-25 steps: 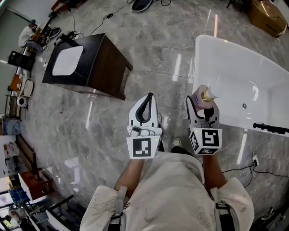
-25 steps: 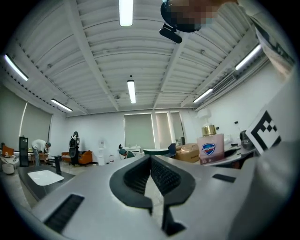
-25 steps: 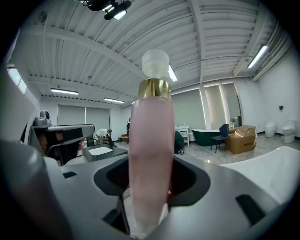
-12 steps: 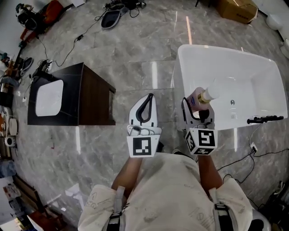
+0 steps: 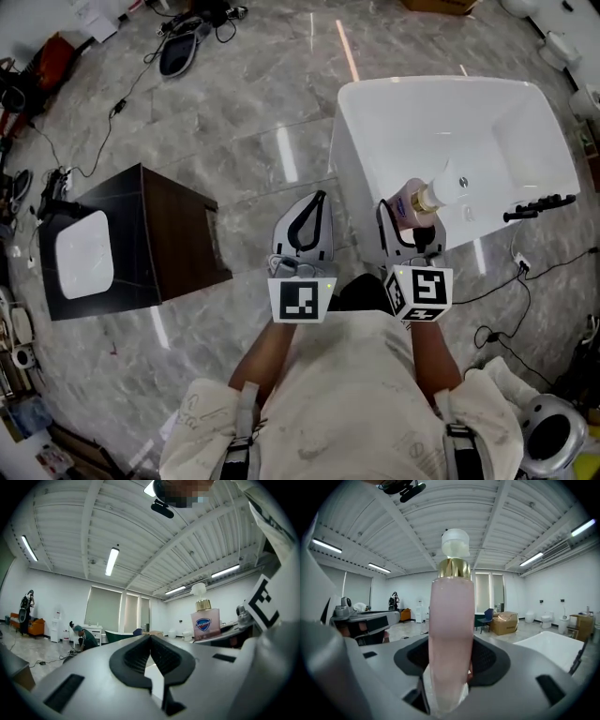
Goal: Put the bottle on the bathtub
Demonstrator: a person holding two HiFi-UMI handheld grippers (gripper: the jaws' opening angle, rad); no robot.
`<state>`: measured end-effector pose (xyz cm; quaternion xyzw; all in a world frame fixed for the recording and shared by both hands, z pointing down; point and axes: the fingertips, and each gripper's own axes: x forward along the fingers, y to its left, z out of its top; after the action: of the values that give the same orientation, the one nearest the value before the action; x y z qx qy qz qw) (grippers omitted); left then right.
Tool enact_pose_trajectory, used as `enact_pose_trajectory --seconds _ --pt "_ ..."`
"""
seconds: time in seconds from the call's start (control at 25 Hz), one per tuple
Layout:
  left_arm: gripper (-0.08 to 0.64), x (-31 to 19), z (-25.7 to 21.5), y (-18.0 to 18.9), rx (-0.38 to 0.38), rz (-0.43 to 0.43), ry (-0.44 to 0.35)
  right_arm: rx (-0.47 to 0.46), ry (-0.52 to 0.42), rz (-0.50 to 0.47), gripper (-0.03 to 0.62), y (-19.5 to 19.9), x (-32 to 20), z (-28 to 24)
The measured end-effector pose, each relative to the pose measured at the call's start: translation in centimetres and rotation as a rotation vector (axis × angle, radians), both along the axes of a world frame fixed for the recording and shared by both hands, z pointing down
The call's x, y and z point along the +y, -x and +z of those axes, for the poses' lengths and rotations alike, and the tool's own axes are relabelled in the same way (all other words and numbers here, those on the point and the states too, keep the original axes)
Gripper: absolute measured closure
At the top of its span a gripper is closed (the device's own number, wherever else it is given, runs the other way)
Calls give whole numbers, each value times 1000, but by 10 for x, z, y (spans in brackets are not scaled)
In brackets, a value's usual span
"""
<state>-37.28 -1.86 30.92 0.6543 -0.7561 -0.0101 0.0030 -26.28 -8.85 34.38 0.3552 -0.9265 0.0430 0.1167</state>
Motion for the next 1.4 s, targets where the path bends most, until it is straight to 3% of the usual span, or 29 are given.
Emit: enact_pose_trajectory --seconds 0.4,0.88,1.4 --pt "557 -35 21 -38 -23 199 13 19 25 198 377 -50 -10 21" --pt "557 -64 58 -85 -28 315 100 46 70 301 377 -98 -27 59" --pt "557 -89 112 -130 -15 404 226 123 221 383 379 -153 -33 150"
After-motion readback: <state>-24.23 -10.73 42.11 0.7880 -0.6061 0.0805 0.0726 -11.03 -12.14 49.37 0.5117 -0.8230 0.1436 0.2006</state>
